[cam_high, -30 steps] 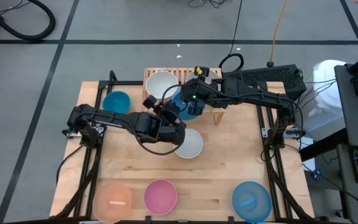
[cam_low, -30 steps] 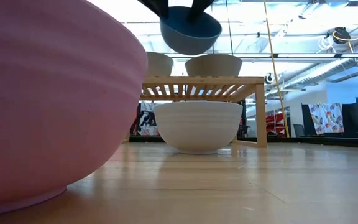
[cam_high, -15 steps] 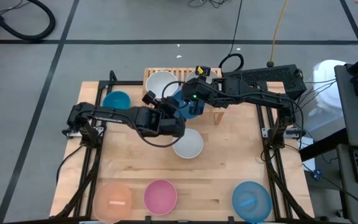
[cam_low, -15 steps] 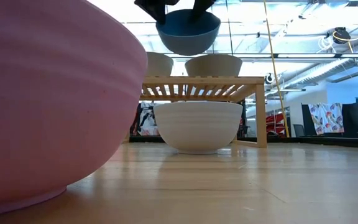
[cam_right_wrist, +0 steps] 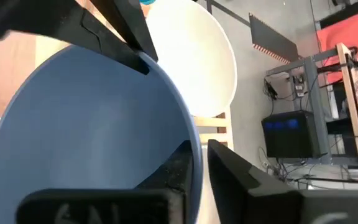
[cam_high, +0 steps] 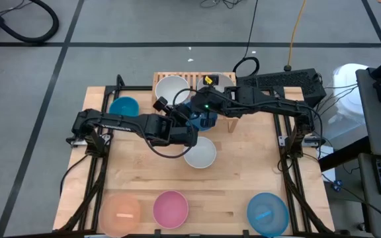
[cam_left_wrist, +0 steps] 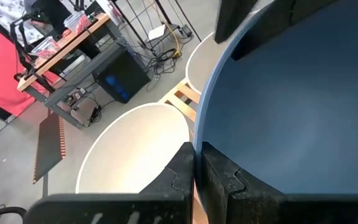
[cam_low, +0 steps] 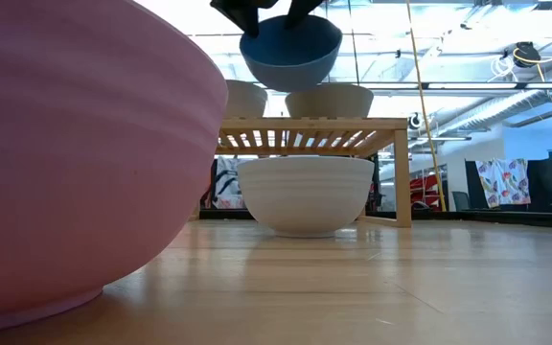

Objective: Place and stack bowls onto a shelf
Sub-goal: Stack the bottom small blue bowl on top of the small white bowl on the shelf

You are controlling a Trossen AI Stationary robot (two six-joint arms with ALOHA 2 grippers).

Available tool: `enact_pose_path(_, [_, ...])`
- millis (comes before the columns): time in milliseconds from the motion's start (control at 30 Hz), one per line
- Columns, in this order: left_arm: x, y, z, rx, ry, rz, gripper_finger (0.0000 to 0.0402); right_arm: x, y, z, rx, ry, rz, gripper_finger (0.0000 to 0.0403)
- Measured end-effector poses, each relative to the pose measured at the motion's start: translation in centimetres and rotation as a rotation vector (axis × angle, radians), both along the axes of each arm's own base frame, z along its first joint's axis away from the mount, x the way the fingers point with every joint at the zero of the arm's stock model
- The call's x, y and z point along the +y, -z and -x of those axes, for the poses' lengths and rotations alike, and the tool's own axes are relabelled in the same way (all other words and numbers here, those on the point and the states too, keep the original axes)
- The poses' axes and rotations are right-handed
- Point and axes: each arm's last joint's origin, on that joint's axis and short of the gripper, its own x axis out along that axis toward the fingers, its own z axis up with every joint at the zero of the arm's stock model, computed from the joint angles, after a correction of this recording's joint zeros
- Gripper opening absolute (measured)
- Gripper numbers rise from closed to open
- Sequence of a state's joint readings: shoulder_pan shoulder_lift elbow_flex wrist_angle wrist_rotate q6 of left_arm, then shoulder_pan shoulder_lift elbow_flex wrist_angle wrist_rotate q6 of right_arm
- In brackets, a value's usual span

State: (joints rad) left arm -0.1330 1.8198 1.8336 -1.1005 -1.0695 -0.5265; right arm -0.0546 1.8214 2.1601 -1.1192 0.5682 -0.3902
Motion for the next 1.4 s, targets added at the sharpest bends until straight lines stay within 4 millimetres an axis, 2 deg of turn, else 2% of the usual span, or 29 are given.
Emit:
enact_pose_path(267, [-0.1,0.0,0.0,0.007,0.006,-0.008,0.0012,0.9,-0.2,-0.2,-0.003,-0.035,0.044,0.0106])
enact_pose_path(567, [-0.4,0.0,0.1,0.007,0.013,-0.007,0.0012,1.0,-0.3,-0.3,0.017,-0.067,0.078,0.0143])
enact_pose_path(800, [-0.4,-0.9,0.7,-0.022,0.015,-0.004,0.0012,1.2,-0.9,-0.3,-0.009,-0.066,0.128,0.0148])
enact_pose_path(933, [-0.3,-1.5,1.0,-0.037,0.016,-0.013,0.0012,1.7,-2.0,0.2,-0.062,-0.07,0.168,0.0149])
enact_pose_path(1167, [-0.6,-1.5,0.9,-0.035,0.028,-0.007,0.0012,2.6,-3.8,1.5,-0.133,-0.091,0.184,0.0149])
enact_pose_path(1267, [-0.9,-0.8,0.7,0.007,0.055,0.014,0.0012,2.8,-4.9,2.2,-0.186,-0.079,0.195,0.0149])
enact_pose_path(1400, [-1.0,-1.2,0.9,-0.011,0.051,0.005,0.0012,3.3,-5.5,2.7,-0.221,-0.091,0.192,0.0149])
